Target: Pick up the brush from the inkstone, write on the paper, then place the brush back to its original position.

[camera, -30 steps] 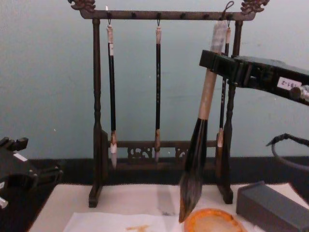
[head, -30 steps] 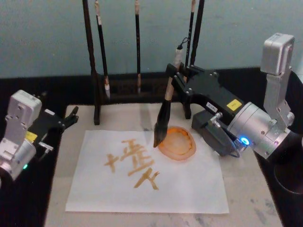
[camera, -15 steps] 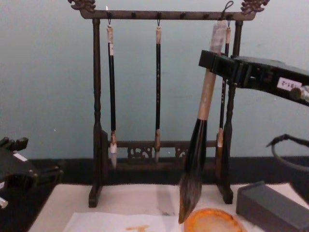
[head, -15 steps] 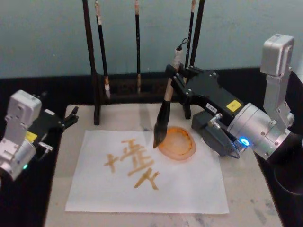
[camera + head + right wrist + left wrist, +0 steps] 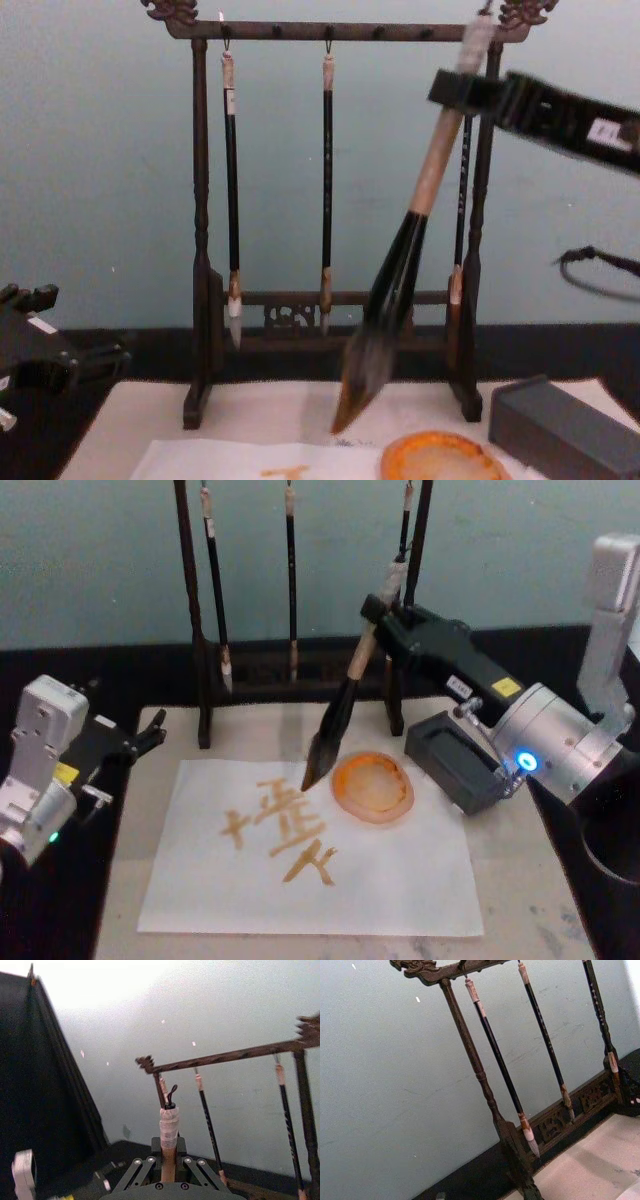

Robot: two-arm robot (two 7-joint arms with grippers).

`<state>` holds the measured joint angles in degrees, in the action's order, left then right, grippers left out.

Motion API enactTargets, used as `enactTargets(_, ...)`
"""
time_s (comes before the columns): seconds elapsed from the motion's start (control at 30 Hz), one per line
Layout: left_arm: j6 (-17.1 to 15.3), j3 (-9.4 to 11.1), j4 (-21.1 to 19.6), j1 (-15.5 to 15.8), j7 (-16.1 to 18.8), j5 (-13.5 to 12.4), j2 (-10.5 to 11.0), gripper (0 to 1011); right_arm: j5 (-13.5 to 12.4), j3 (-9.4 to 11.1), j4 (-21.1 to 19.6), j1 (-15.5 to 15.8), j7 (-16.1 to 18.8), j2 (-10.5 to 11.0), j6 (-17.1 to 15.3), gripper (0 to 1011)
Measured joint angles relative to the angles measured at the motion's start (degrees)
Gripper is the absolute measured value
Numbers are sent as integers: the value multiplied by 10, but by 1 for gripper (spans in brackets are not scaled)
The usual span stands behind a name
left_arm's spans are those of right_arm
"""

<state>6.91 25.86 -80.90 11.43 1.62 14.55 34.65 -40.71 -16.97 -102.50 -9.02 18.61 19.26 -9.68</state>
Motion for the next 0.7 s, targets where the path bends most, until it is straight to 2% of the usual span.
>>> enactTargets(0.13, 0, 0, 0, 0, 0, 0, 0, 1010, -45, 17, 1, 2, -6, -8, -21, 161)
enactTargets(0.17, 0, 0, 0, 0, 0, 0, 0, 1010, -64, 24, 1, 4, -9, -11, -31, 161)
enactTargets(0.27, 0, 0, 0, 0, 0, 0, 0, 1010, -92, 35, 1, 7, -15, -13, -45, 161)
enactTargets(0.33, 0, 0, 0, 0, 0, 0, 0, 1010, -126, 48, 2, 12, -22, -14, -64, 161)
enactTargets(0.57, 0, 0, 0, 0, 0, 0, 0, 1010, -171, 69, 6, 22, -42, -8, -89, 161)
enactTargets(0.7, 0, 0, 0, 0, 0, 0, 0, 1010, -205, 90, 18, 27, -68, -10, -103, 161)
